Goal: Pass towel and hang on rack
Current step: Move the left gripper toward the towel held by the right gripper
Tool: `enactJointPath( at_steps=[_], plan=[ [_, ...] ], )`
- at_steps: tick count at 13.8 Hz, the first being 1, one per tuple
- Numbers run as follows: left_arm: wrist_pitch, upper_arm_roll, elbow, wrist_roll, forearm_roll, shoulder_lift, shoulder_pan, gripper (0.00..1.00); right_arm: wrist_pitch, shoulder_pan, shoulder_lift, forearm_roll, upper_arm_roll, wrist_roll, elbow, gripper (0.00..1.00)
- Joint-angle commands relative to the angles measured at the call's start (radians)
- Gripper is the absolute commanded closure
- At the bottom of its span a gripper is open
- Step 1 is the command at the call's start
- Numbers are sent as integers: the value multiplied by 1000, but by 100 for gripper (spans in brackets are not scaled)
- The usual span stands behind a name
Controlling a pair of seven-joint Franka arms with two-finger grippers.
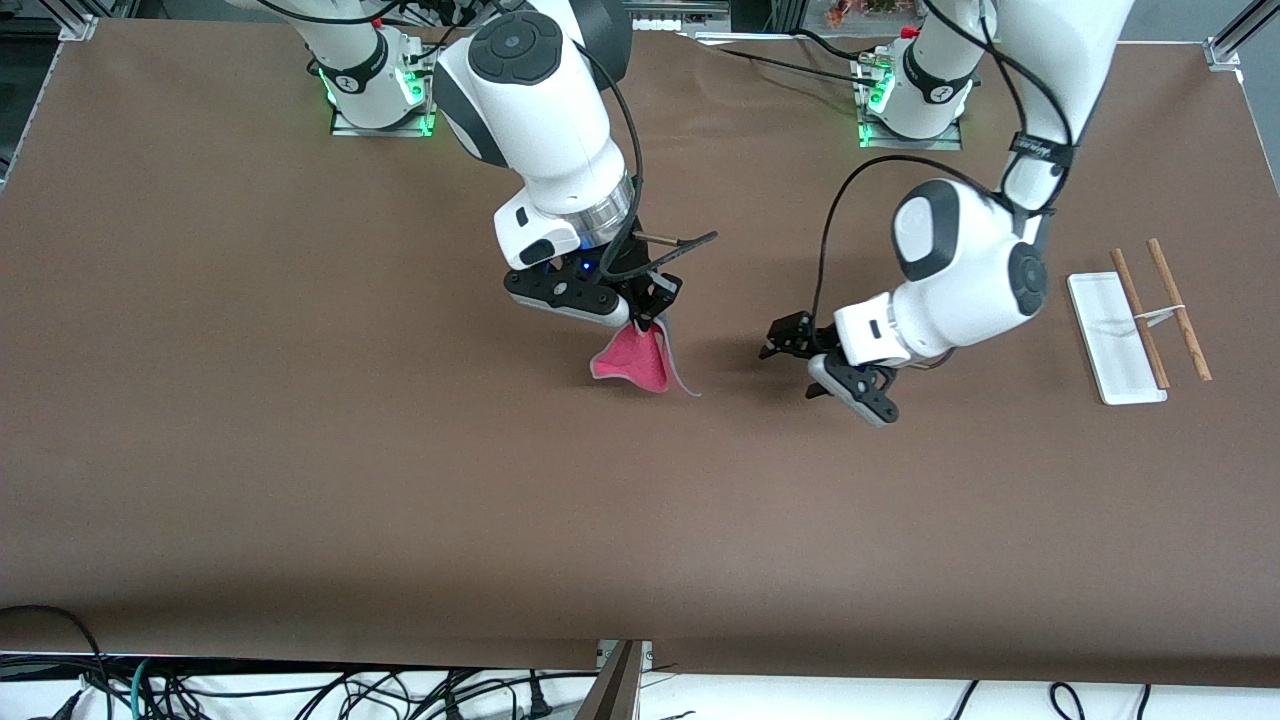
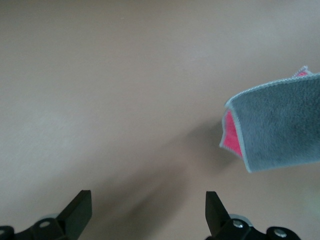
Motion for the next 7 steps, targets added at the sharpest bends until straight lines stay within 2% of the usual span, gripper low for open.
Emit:
enactJointPath(
  at_steps=[1,4,7],
  plan=[
    [89,9,17,112,-33,40,-61,0,-5,7,1,17,-7,8,25,100],
    [181,10,28,138,-24,65,-132,0,-6,7,2,17,-7,9,29,100],
    [211,10,69,181,-21,80,-170,0,-5,7,4,17,-7,8,29,100]
  ],
)
